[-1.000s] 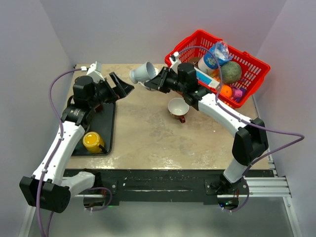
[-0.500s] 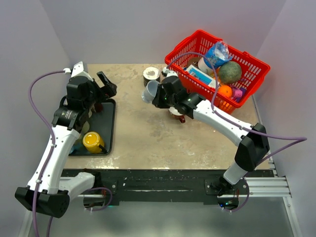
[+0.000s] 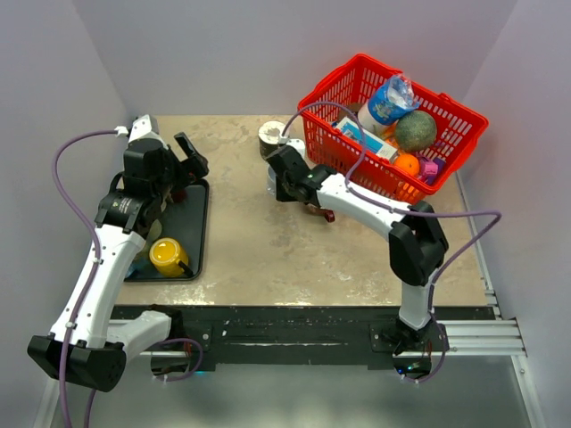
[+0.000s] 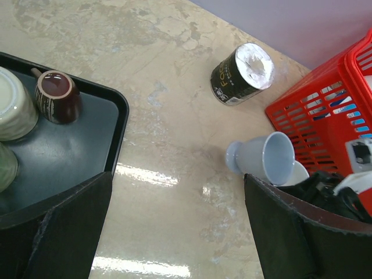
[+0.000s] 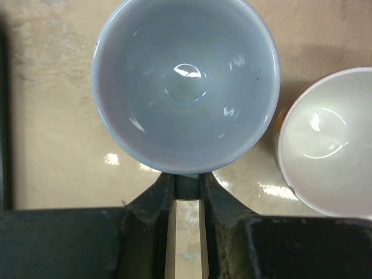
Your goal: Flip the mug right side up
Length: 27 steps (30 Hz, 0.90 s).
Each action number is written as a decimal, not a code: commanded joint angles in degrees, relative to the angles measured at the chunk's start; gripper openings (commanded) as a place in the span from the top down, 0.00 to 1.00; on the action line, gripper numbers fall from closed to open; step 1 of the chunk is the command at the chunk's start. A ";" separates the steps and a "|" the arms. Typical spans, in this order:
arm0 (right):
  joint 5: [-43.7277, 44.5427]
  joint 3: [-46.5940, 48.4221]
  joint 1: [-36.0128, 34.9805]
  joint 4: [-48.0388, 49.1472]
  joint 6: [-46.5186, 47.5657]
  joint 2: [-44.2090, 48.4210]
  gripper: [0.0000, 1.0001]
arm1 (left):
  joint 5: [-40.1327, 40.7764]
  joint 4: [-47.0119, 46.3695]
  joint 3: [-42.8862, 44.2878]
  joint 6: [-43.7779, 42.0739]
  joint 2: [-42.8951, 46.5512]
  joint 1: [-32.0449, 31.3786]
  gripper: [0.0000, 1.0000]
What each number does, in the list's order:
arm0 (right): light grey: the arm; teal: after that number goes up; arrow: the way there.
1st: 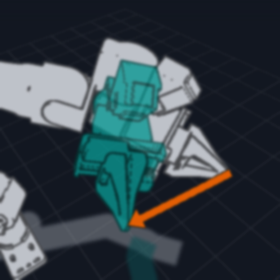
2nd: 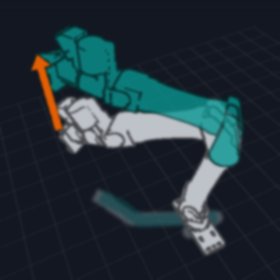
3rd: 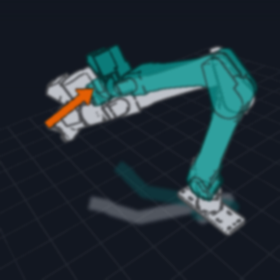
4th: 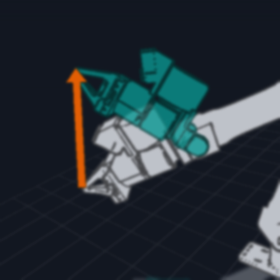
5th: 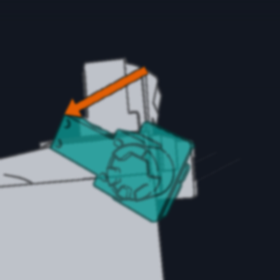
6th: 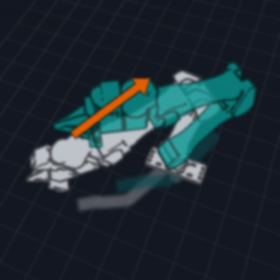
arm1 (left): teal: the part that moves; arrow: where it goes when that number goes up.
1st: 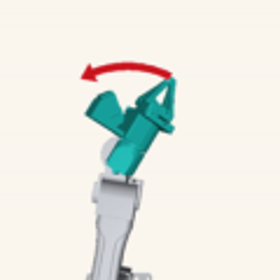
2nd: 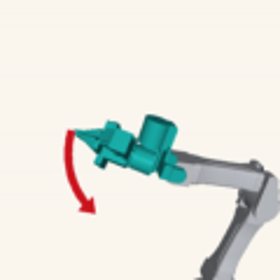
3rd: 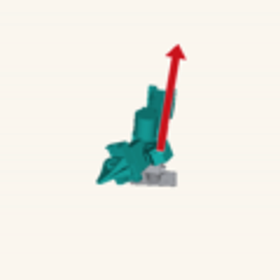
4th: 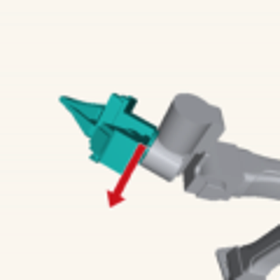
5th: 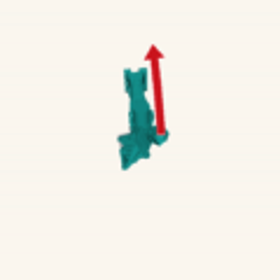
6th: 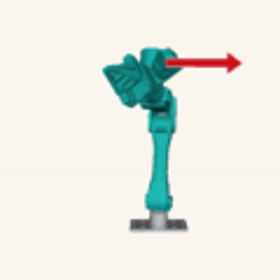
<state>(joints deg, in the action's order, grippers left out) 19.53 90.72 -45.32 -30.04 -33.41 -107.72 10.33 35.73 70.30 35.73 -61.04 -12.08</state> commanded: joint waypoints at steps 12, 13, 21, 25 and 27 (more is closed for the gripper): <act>7.89 6.58 -0.03 -2.21 -2.01 -6.45 1.00 | 2.50 1.36 1.33 -0.22 -1.10 -0.05 0.01; 8.07 6.84 -0.03 -2.91 -2.01 -6.80 1.00 | 2.68 1.45 1.24 -0.22 -1.19 -0.05 0.01; 8.77 7.11 -0.03 -2.65 -1.57 -7.77 0.64 | 3.29 0.84 0.45 -0.22 -1.98 -0.05 0.01; 7.90 6.84 -0.03 -2.13 -1.04 -7.59 0.55 | 3.47 0.75 0.45 -0.31 -2.42 -0.05 0.01; 7.63 6.75 -0.03 -2.21 -1.04 -7.33 0.48 | 3.38 0.84 0.54 -0.31 -2.68 -0.05 0.01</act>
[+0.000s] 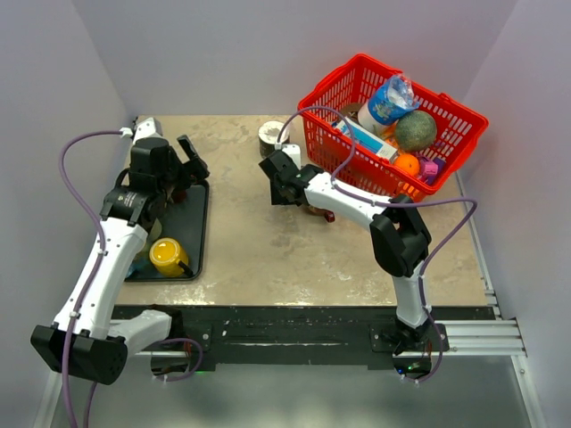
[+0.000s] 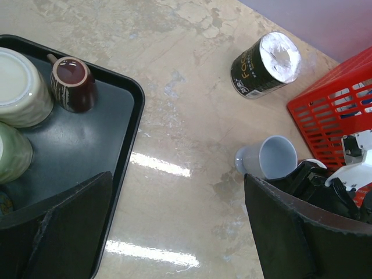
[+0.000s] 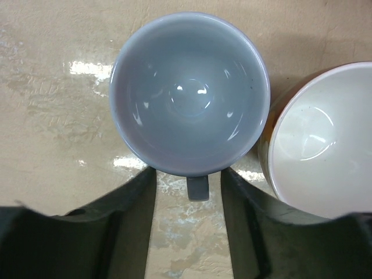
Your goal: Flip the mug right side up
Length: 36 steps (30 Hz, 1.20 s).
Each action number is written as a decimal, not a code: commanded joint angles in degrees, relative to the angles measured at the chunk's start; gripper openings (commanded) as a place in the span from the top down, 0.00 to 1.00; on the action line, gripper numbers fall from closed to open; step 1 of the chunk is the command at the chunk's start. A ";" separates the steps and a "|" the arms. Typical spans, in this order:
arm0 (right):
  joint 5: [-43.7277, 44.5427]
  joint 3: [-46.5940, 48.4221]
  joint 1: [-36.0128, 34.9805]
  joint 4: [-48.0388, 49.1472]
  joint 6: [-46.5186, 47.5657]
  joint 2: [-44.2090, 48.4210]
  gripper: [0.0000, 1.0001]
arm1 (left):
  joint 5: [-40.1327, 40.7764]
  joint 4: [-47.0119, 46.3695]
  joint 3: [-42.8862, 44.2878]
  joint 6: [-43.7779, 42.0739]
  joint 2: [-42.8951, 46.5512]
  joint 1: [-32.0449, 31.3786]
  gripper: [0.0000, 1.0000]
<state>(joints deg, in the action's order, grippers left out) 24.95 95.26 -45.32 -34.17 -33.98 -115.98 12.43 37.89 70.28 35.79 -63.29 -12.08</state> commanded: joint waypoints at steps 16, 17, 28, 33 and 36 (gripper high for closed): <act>-2.28 0.54 -0.03 3.41 4.09 11.39 0.01 | 4.27 -1.14 -2.07 -4.59 -2.89 -0.05 0.01; -2.10 0.62 -0.03 3.76 4.62 11.66 0.01 | 4.97 -1.41 -3.12 -4.33 -3.85 -0.05 0.01; -5.70 -2.45 2.34 7.28 5.15 16.23 0.01 | 12.54 0.86 -1.91 -3.80 -12.99 7.48 0.01; -7.02 -3.85 4.27 7.19 4.45 17.63 0.01 | 8.59 3.77 -2.60 -2.57 -12.92 10.85 0.01; -8.33 -4.38 5.24 7.10 4.45 18.07 0.01 | 4.90 5.61 -4.45 0.15 -10.72 10.85 0.01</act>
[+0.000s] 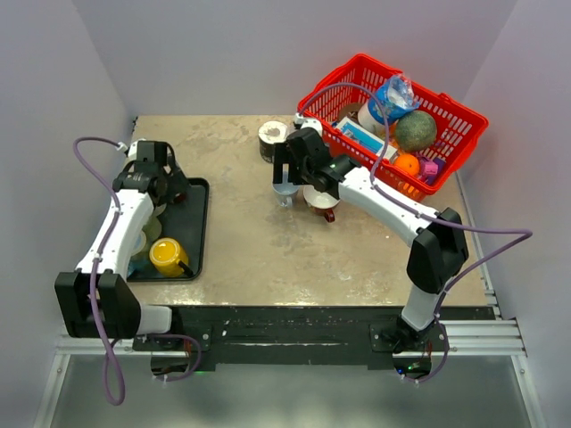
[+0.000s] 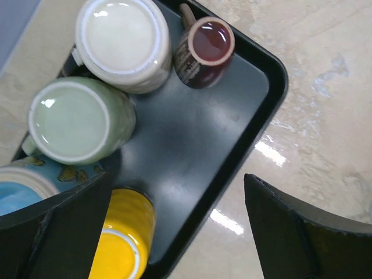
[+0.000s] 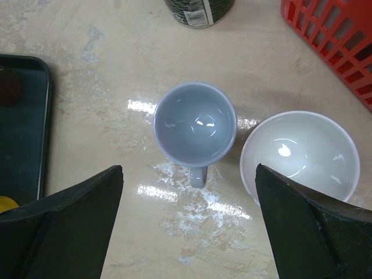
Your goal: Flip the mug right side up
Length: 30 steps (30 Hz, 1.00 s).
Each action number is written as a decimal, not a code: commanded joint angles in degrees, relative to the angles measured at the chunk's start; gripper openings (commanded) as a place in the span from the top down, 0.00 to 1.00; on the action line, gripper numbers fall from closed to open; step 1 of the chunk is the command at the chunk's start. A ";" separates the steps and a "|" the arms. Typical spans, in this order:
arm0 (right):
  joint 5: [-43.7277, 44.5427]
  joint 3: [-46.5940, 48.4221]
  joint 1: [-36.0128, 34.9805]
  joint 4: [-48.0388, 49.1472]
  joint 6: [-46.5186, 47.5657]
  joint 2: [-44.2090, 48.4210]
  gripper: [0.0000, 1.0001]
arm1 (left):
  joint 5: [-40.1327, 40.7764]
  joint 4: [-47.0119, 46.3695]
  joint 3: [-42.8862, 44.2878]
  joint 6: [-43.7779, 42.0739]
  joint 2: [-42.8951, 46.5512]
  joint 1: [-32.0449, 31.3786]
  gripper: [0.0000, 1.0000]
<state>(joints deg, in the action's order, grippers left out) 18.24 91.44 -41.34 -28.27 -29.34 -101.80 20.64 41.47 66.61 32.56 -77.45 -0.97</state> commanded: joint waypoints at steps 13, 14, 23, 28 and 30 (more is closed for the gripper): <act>-5.84 -1.17 2.32 -0.30 -0.63 3.10 0.02 | -8.26 19.69 -9.73 18.59 19.17 -0.35 0.01; -6.28 -1.26 2.41 -0.29 -1.06 3.10 0.02 | -7.64 20.74 -10.09 20.77 19.35 -0.35 0.01; -5.32 -4.42 2.49 0.94 -2.30 5.12 0.02 | -7.28 19.26 -17.21 28.88 20.68 -0.96 0.05; -4.97 -6.18 2.93 1.29 -2.74 6.26 0.02 | -7.29 17.25 -20.81 29.58 17.77 -2.80 0.05; -5.06 -6.80 3.20 1.38 -3.00 6.70 0.02 | -6.76 16.45 -22.83 30.37 17.69 -3.16 0.06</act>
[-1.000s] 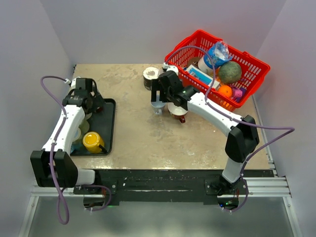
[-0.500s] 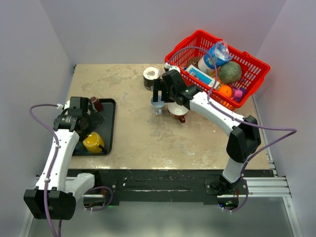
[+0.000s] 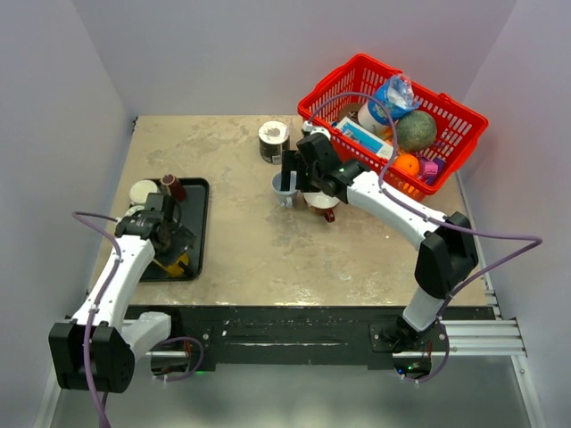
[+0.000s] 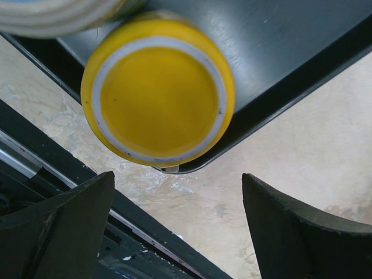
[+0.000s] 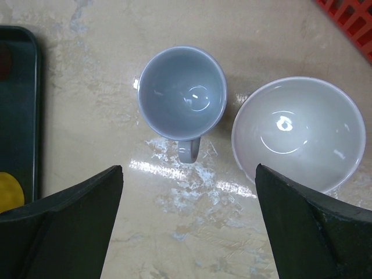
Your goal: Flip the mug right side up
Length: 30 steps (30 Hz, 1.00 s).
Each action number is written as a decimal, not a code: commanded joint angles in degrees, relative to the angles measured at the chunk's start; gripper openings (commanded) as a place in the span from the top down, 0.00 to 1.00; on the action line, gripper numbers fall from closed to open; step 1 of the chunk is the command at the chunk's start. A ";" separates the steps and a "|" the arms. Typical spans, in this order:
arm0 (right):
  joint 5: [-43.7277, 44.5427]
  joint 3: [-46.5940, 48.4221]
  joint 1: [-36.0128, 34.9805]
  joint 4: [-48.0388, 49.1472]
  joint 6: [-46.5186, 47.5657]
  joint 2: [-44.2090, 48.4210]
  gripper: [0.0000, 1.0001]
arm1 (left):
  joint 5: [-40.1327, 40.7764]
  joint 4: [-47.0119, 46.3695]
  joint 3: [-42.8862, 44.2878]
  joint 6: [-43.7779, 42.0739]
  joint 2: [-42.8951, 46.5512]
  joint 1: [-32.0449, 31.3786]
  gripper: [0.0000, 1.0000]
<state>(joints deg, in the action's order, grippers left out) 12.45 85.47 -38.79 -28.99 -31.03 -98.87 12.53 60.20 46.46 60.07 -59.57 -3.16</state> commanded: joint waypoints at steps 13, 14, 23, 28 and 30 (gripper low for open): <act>0.30 -0.04 0.90 0.61 -0.18 3.51 0.03 | 4.15 -8.70 -7.96 8.57 0.77 -2.46 0.44; 0.30 0.13 1.08 0.52 -0.18 3.51 0.03 | 4.86 -8.61 -8.05 9.00 0.95 -2.64 0.44; 0.47 0.75 0.90 0.08 0.70 3.42 0.04 | 7.50 -8.35 -9.89 11.38 1.83 -4.22 0.58; 0.38 0.57 0.99 -0.10 0.62 3.51 0.04 | 8.73 -8.79 -10.69 11.30 1.48 -4.49 0.70; 0.38 0.31 0.99 0.08 0.62 3.60 0.04 | 8.91 -8.79 -10.77 11.29 1.48 -4.49 0.73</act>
<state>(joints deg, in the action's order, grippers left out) 12.43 84.79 -38.11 -29.19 -30.81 -97.10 17.28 52.36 36.36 69.93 -58.13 -7.64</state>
